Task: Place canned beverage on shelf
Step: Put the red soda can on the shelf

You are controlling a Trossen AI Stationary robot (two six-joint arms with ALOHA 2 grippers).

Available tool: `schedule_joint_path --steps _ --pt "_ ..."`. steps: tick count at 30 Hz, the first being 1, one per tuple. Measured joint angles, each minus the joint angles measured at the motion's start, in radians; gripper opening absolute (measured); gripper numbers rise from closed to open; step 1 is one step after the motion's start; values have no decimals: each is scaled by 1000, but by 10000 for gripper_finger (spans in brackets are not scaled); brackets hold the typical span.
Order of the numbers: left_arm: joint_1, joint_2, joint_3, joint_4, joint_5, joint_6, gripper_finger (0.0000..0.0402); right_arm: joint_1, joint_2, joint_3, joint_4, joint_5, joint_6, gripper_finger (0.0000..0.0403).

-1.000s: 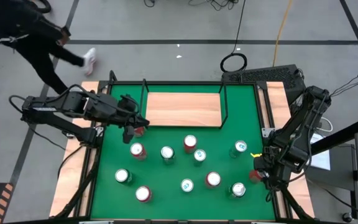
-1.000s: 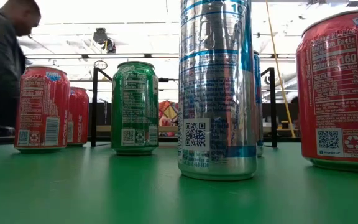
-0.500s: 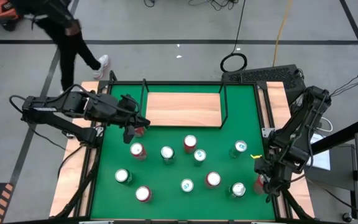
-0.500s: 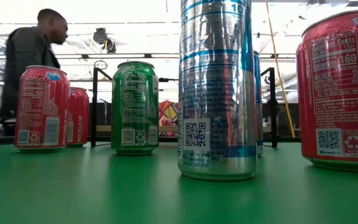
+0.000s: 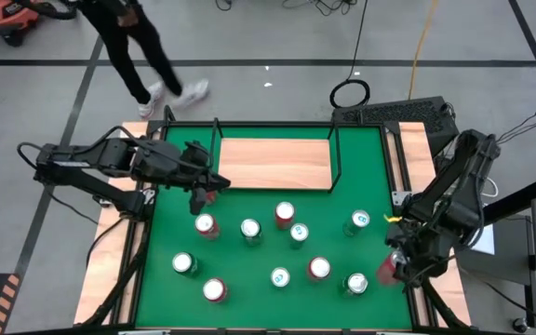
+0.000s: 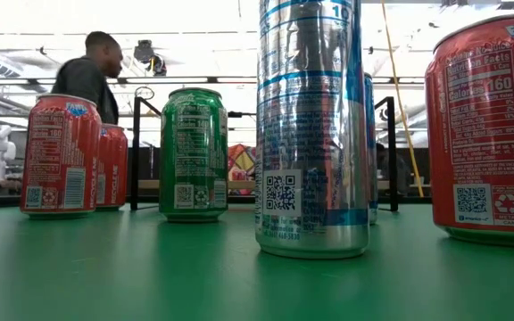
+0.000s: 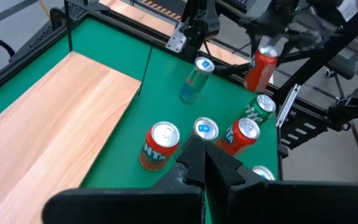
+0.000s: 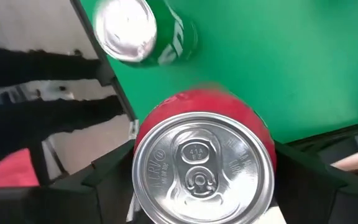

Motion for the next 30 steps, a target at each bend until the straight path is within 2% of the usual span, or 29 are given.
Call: schedule_joint_path --steps 9,13,18,23,30 --pt "0 61 0 95 0 1 0 -81 -1 253 -188 222 8 293" --pt "0 90 0 239 1 21 0 -119 -1 329 -217 328 24 293" --pt "0 136 0 476 -5 127 11 -167 -3 361 -186 448 22 293" --pt "0 168 0 617 -12 209 76 -216 6 361 -106 585 29 293" --pt "-7 179 2 643 -79 349 214 -290 33 361 71 739 -50 293"
